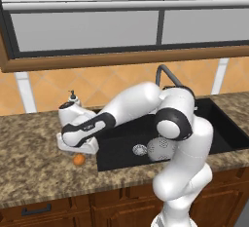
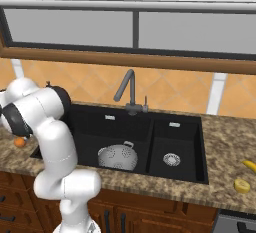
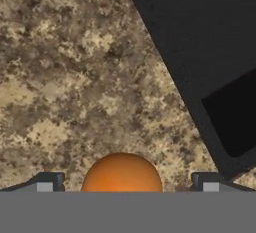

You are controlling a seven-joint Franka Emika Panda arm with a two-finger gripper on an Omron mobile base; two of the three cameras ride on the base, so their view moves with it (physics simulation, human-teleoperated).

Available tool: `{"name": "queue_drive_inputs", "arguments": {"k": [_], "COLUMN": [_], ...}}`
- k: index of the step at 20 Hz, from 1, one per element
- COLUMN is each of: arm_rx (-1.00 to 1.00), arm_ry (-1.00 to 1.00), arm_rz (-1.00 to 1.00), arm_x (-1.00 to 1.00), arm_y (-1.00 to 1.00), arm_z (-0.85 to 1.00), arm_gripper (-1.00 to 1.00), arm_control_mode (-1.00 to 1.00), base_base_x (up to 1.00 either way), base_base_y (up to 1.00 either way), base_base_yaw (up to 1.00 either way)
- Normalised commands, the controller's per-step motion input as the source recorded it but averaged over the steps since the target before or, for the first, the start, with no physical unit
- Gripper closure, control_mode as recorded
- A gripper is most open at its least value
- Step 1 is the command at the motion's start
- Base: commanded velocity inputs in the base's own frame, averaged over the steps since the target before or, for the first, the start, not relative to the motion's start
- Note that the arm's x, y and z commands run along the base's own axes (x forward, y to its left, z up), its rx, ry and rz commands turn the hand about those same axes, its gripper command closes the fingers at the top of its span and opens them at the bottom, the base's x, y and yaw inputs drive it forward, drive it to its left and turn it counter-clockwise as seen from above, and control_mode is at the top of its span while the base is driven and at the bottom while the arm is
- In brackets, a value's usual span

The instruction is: Put the colander in the sink, put the kiwi, tangerine, banana in the colander, and turn on the sink faucet and pour water over the colander.

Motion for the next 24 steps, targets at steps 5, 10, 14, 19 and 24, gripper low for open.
{"name": "queue_drive_inputs", "arguments": {"k": [5,10,14,19,24], "arm_rx": [0.0,0.04,0.1,0.19,0.22], "arm_ry": [-0.06,-0.12,-0.14,-0.13,-0.07], "arm_rz": [-0.1,-0.04,0.0,0.0,0.0], "arm_x": [-0.21,-0.01,0.05,0.12,0.07], "arm_y": [-0.12,0.0,0.02,0.09,0.14], "arm_z": [-0.02,-0.03,-0.15,-0.12,-0.05], "arm_gripper": [-1.0,-1.0,-1.0,-1.0,-1.0], "arm_control_mode": [-1.0,-1.0,-1.0,-1.0,-1.0], "base_base_x": [0.0,0.0,0.0,0.0,0.0], "base_base_y": [0.0,0.0,0.0,0.0,0.0], "base_base_yaw": [0.0,0.0,0.0,0.0,0.0]}}
